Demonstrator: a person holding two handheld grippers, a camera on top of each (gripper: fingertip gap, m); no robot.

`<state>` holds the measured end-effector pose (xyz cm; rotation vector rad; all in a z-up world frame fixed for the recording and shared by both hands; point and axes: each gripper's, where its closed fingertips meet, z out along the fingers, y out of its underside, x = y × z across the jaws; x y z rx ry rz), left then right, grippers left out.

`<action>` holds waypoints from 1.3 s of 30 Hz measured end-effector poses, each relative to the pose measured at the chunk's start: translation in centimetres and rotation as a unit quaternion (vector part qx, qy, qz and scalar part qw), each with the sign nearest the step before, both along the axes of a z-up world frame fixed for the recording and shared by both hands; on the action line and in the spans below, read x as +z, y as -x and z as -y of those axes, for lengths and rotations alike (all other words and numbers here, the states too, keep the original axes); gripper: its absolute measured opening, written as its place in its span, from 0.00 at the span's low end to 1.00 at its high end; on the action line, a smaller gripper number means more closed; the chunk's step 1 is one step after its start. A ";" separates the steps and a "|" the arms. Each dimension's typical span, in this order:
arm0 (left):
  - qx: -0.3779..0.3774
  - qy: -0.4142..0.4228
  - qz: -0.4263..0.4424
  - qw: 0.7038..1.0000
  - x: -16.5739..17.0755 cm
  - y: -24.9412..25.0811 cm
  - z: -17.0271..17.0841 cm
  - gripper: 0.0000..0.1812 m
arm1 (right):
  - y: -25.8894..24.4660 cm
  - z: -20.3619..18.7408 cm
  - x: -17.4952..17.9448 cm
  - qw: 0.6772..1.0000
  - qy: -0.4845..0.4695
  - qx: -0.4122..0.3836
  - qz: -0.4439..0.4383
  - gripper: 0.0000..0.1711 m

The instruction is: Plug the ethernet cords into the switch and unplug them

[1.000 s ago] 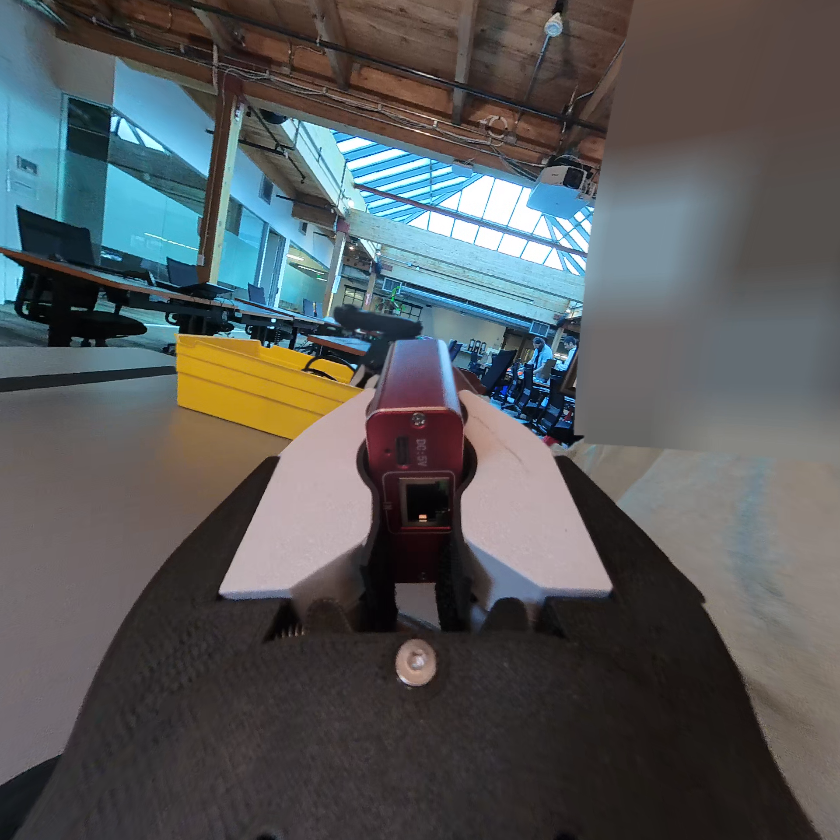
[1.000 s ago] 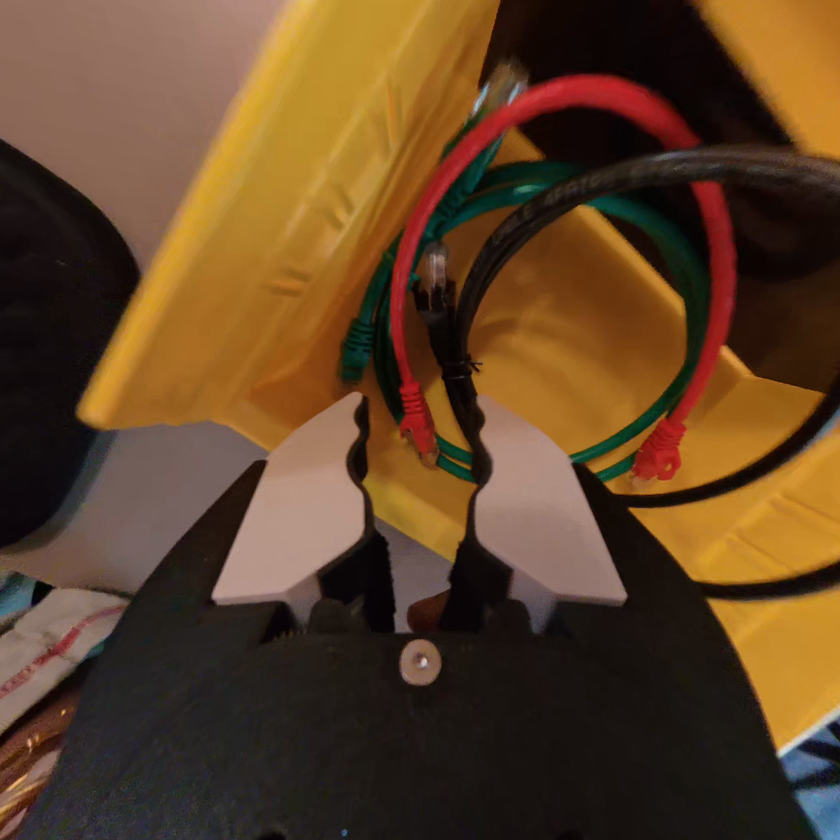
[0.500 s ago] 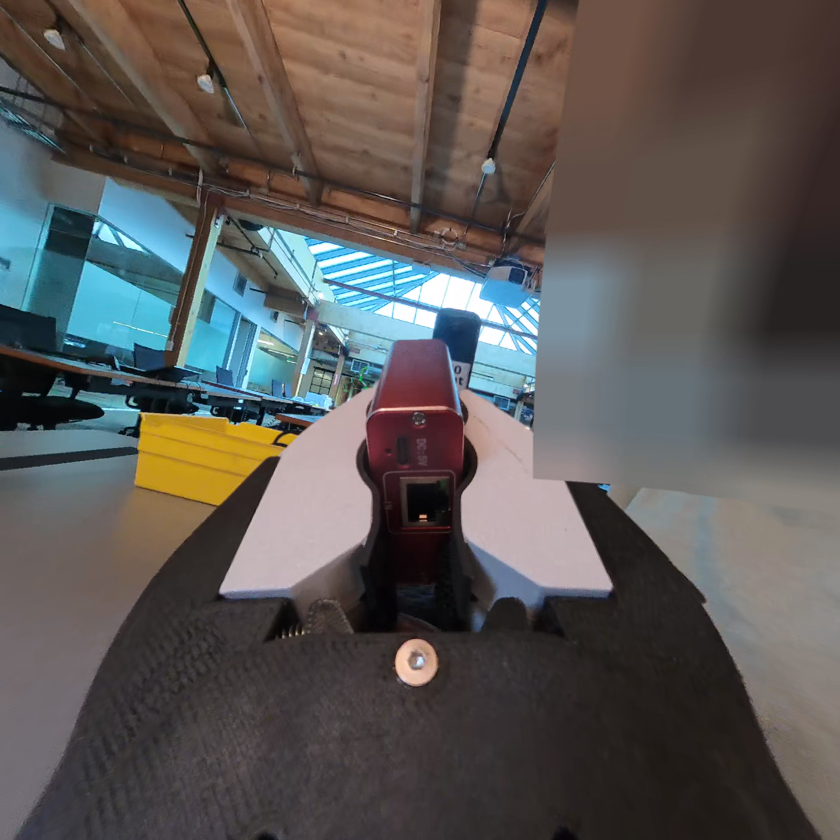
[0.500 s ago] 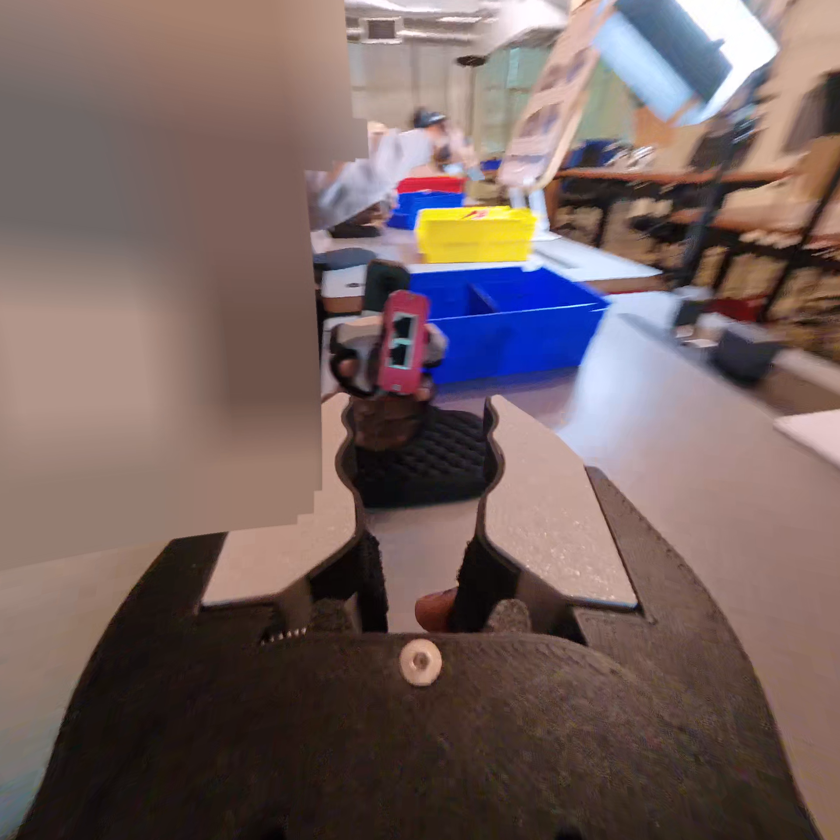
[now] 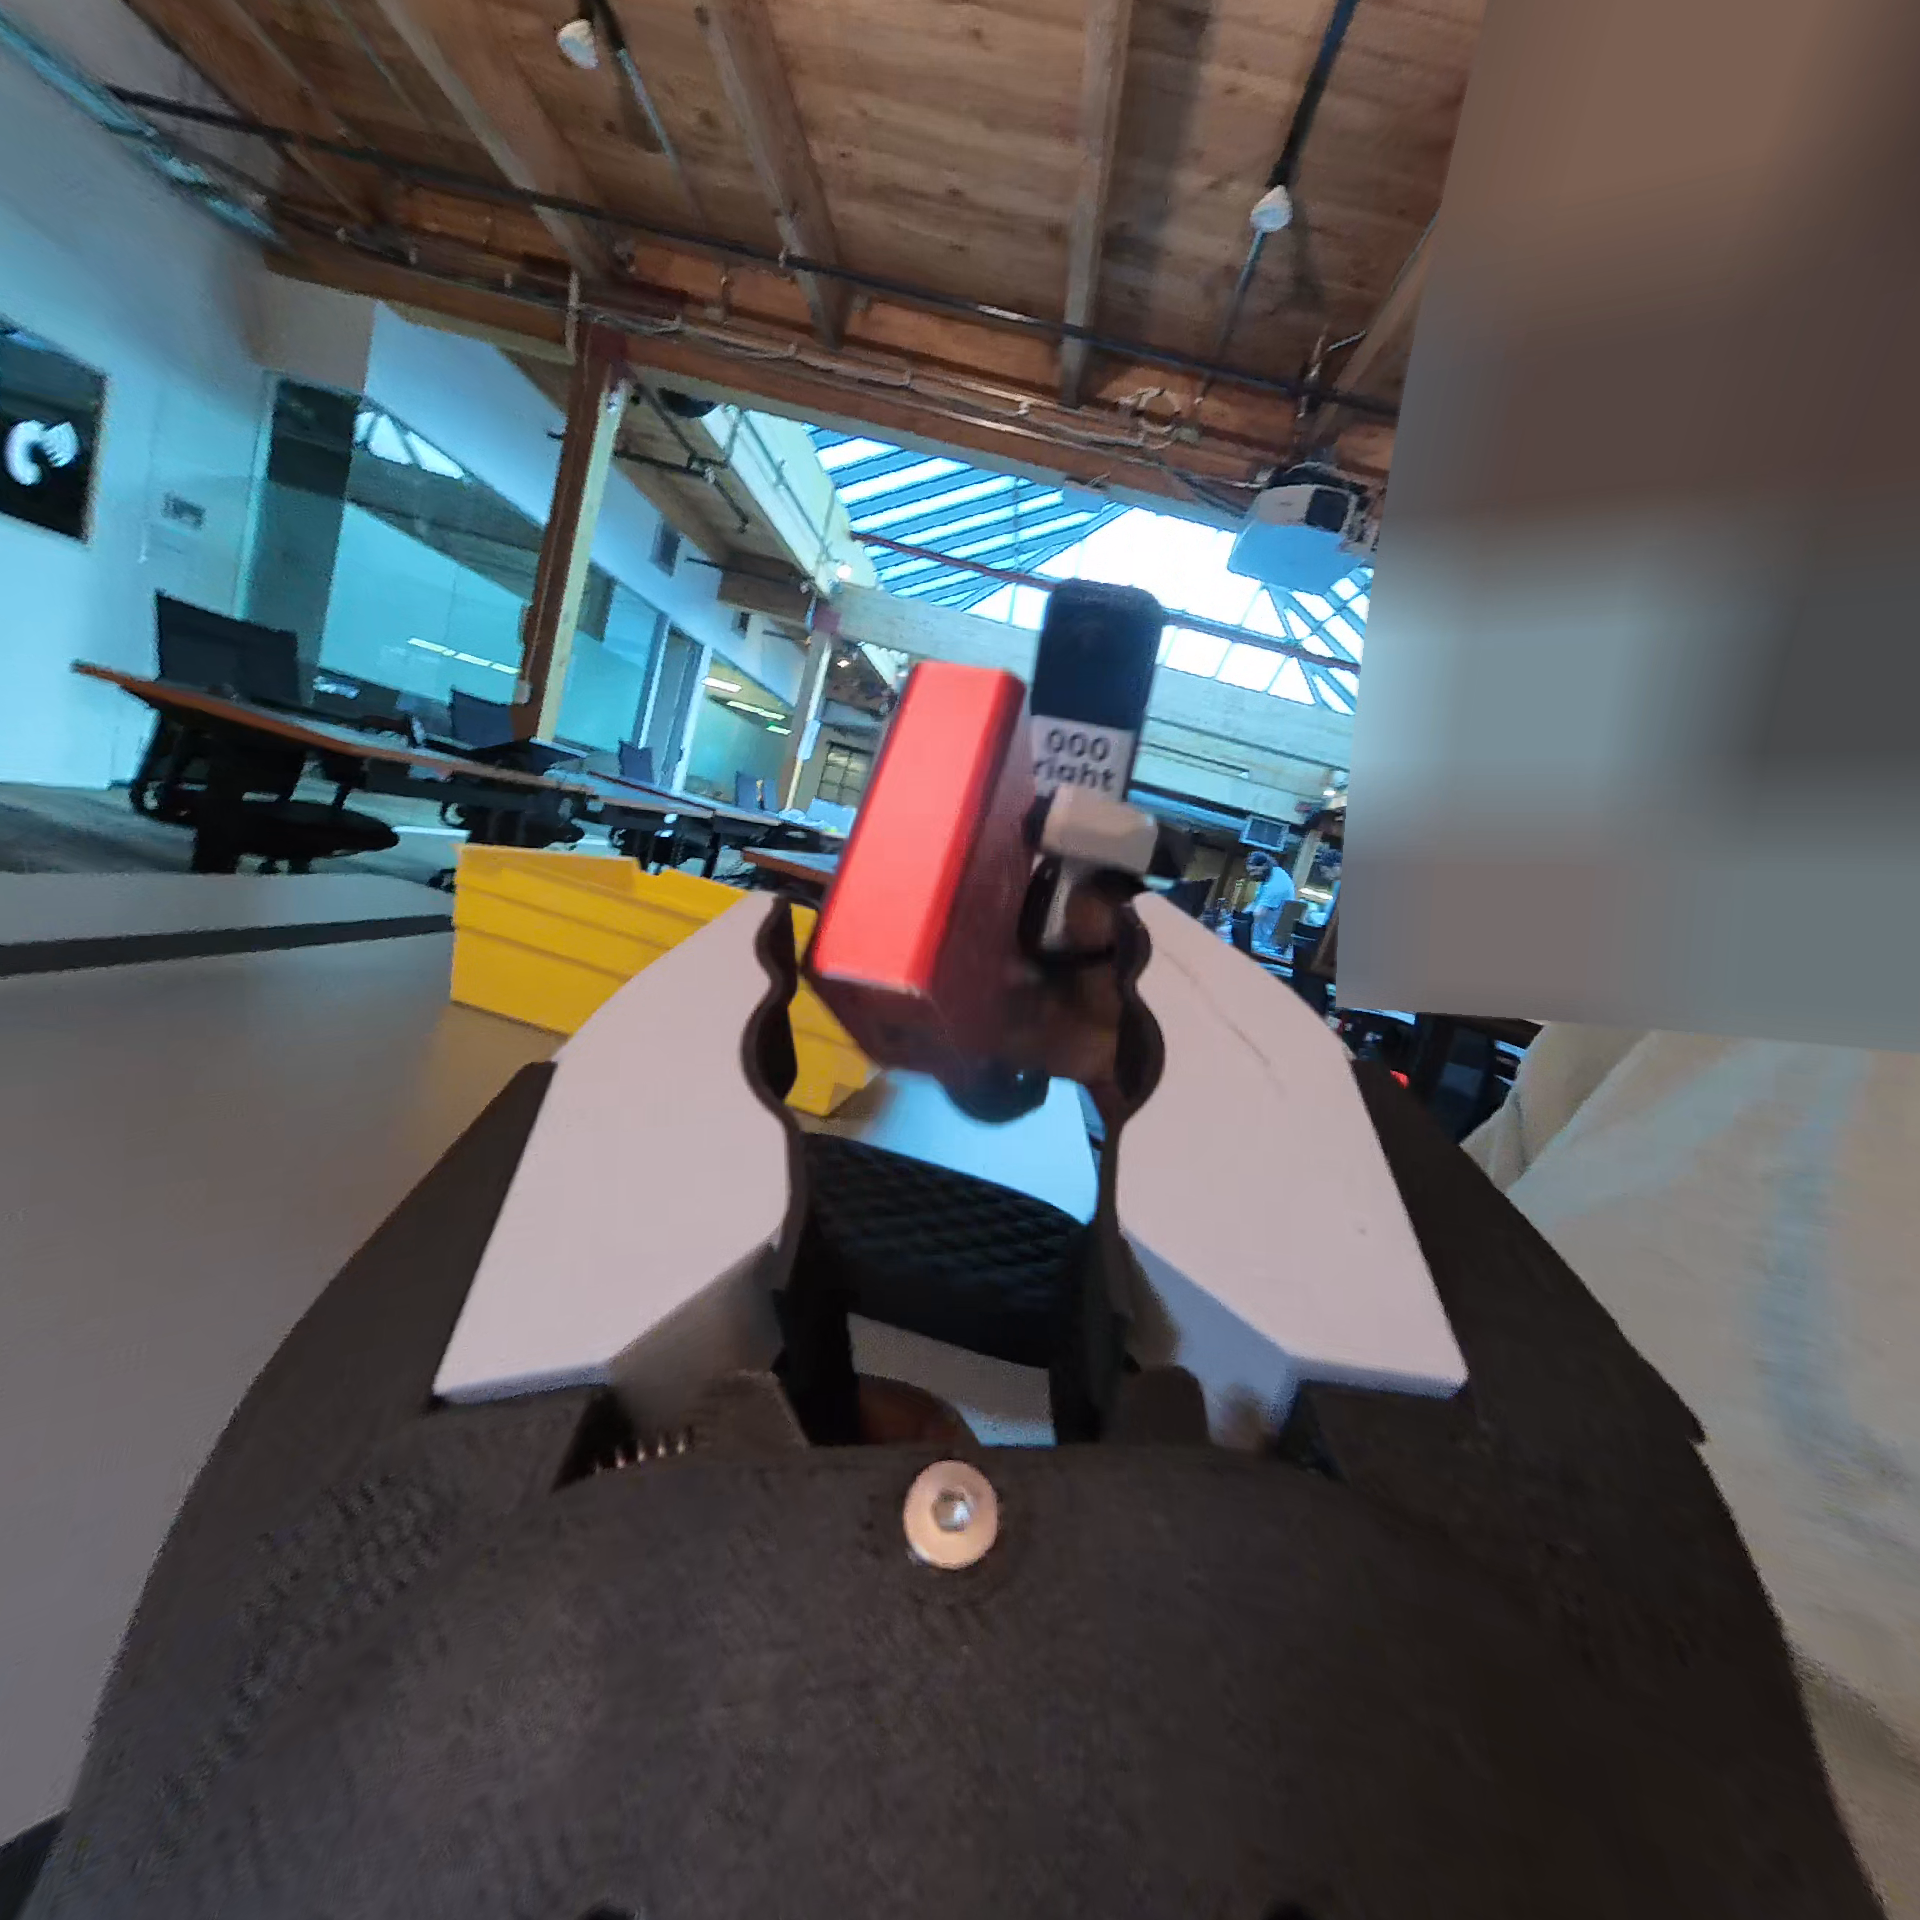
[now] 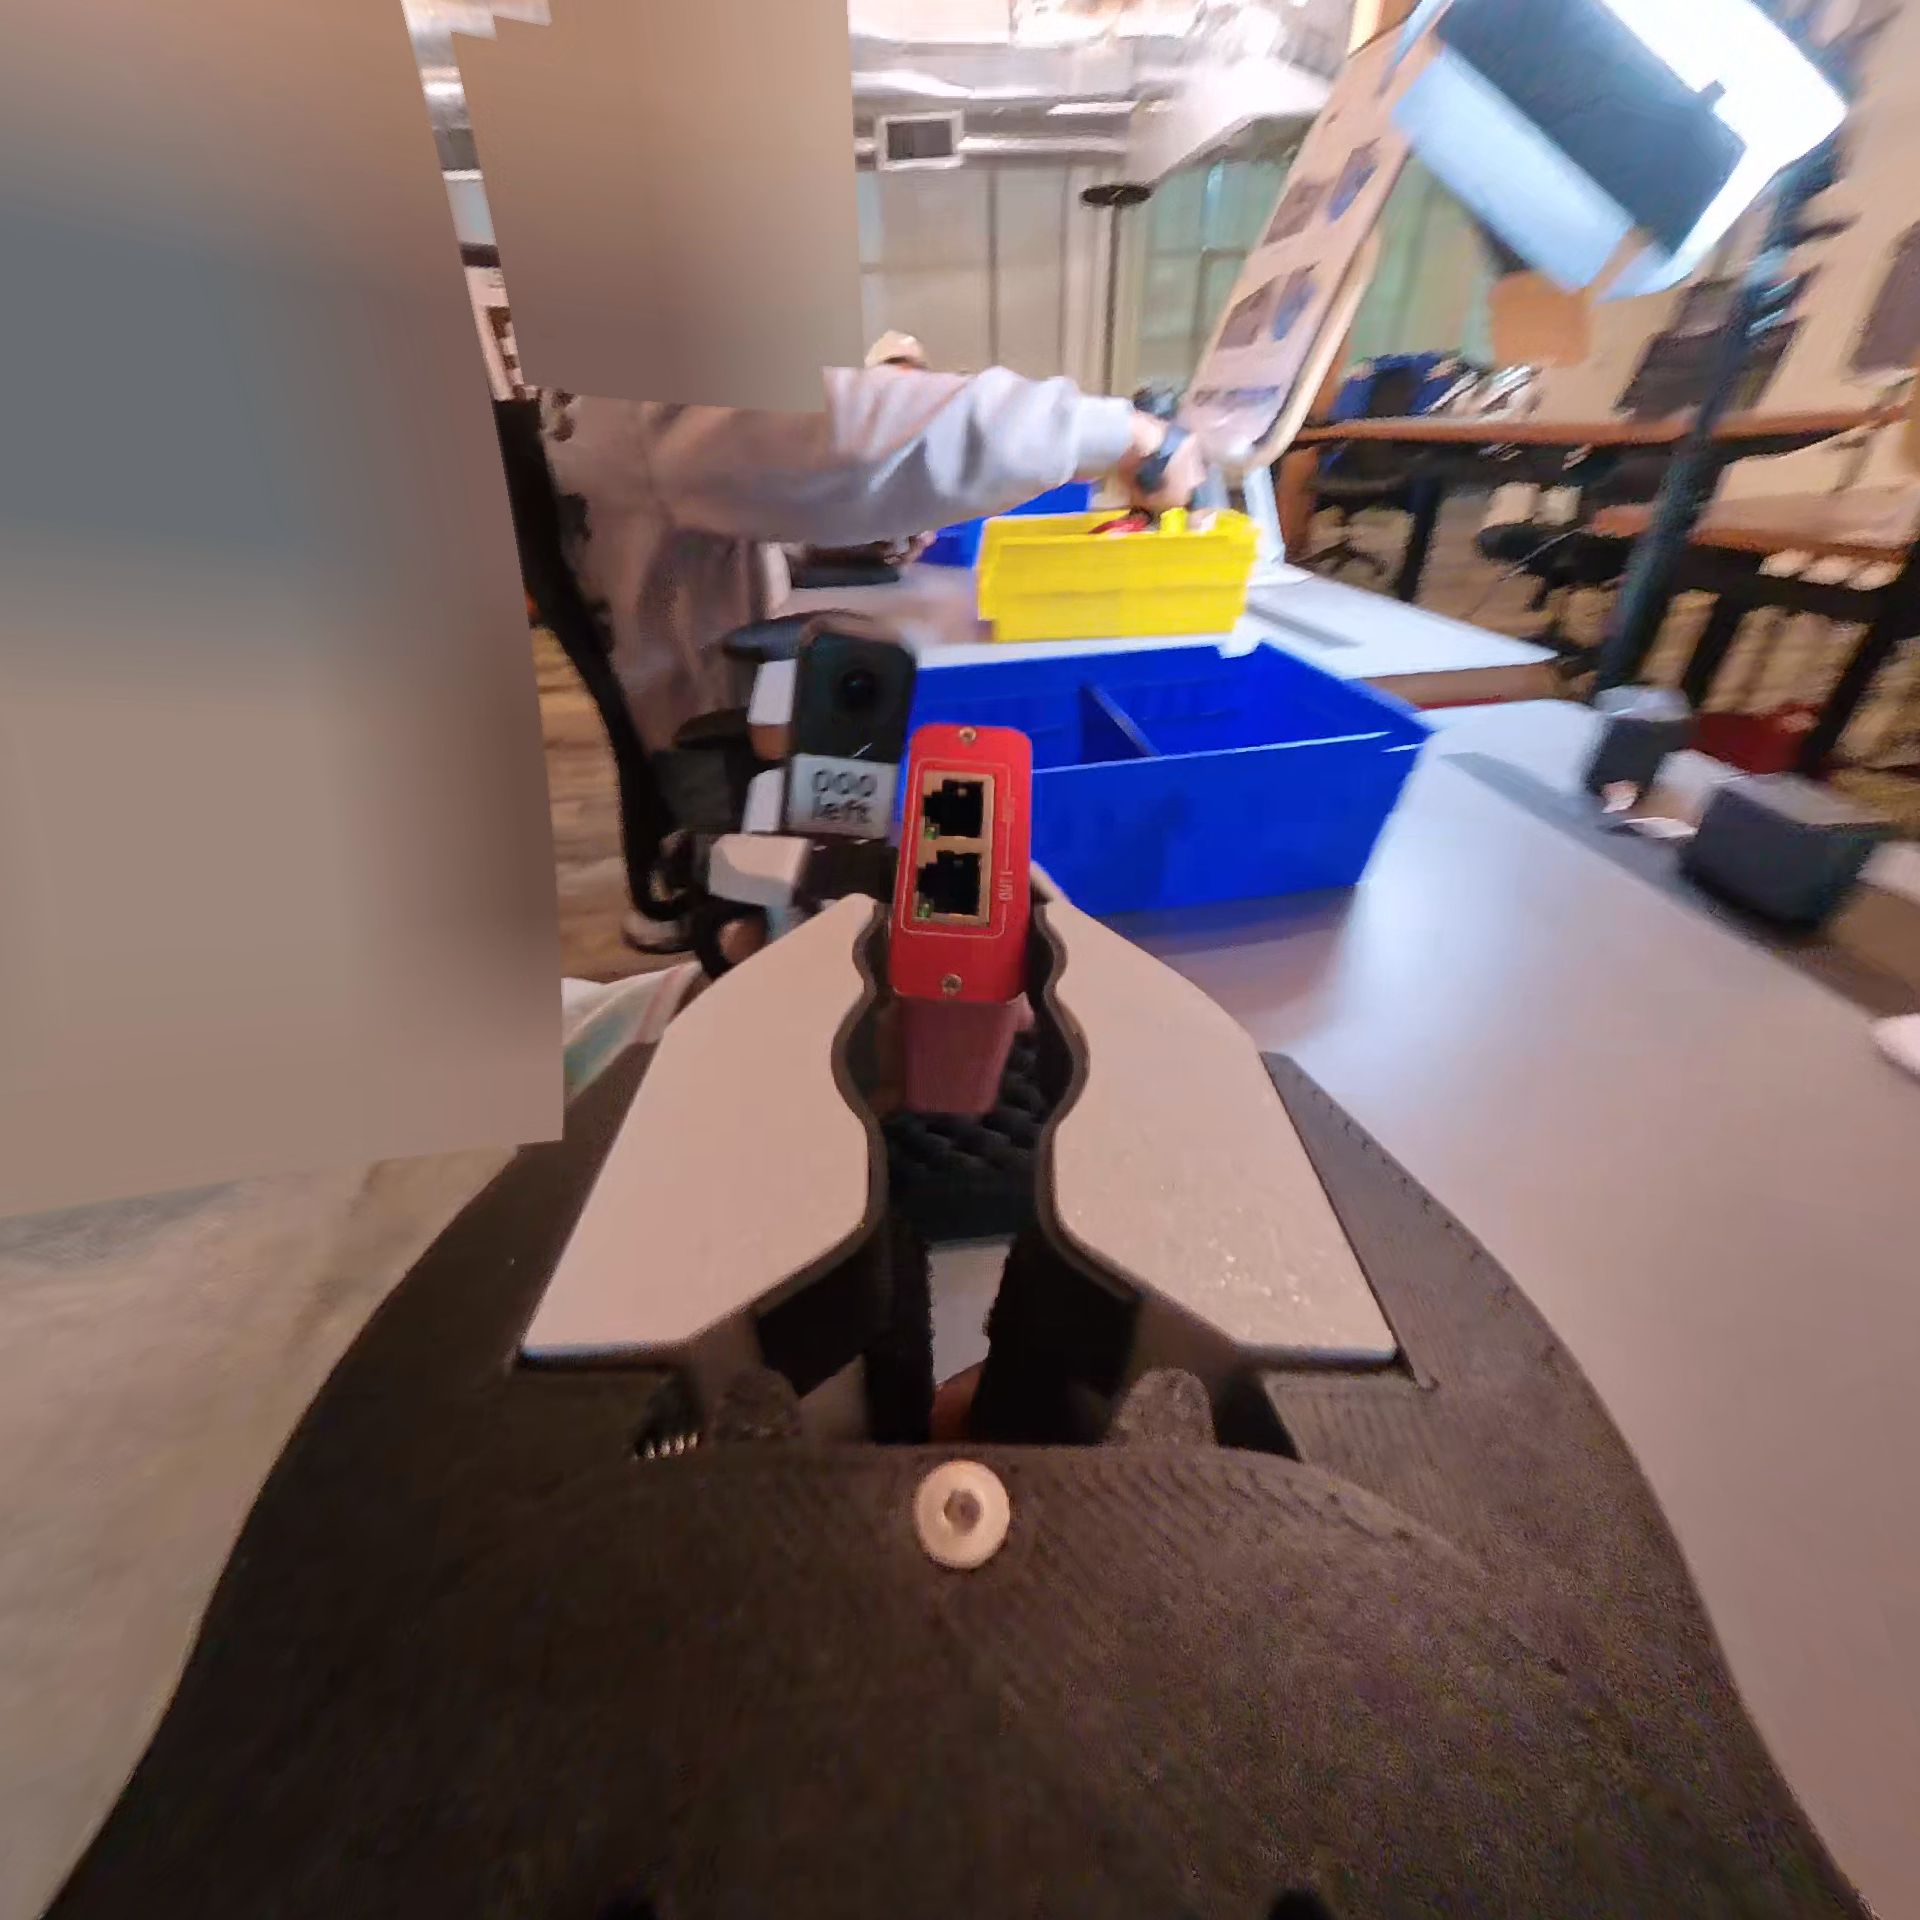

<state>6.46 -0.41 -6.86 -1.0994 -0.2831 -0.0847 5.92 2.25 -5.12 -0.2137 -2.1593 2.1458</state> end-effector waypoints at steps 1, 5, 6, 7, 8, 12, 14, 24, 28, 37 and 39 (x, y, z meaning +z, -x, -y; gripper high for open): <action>0.010 0.004 0.004 1.000 -0.2 0.3 0.0 0.33 | 1.0 -1.7 0.7 0.999 -0.002 -0.033 -0.014 0.15; 0.024 0.001 0.006 1.000 -0.2 0.7 0.2 0.32 | 7.7 -11.5 2.7 0.961 -0.073 -0.256 -0.072 0.15; 0.022 0.001 0.007 1.000 -0.2 0.7 0.2 0.32 | 9.7 -14.7 3.1 0.940 -0.092 -0.321 -0.076 0.15; 0.020 0.002 0.008 1.000 -0.2 0.7 0.1 0.32 | 11.6 -18.0 3.2 0.913 -0.112 -0.385 -0.077 0.15; 0.021 0.005 0.007 1.000 -0.3 0.7 0.1 0.32 | 13.3 -21.4 3.2 0.884 -0.131 -0.443 -0.071 0.15; 0.032 0.022 -0.004 0.999 -0.6 0.7 -0.2 0.32 | 19.4 -31.4 0.0 0.802 -0.192 -0.565 0.014 0.15; 0.032 0.027 -0.005 0.999 -0.7 0.7 -0.4 0.32 | 22.0 -34.0 -2.3 0.785 -0.215 -0.577 0.064 0.15; 0.042 0.039 -0.003 0.998 -1.0 1.2 -0.3 0.31 | 28.9 -37.9 -11.4 0.713 -0.373 -0.545 0.235 0.15; 0.042 0.038 -0.003 0.998 -1.0 1.2 -0.3 0.31 | 28.5 -38.4 -12.6 0.695 -0.396 -0.540 0.260 0.15; 0.047 0.047 -0.011 0.998 -1.1 1.1 -0.4 0.30 | 25.8 -39.2 -11.4 0.666 -0.426 -0.553 0.263 0.25; 0.049 0.050 -0.012 0.997 -1.2 1.1 -0.4 0.31 | 24.9 -38.4 -9.4 0.682 -0.403 -0.563 0.235 0.29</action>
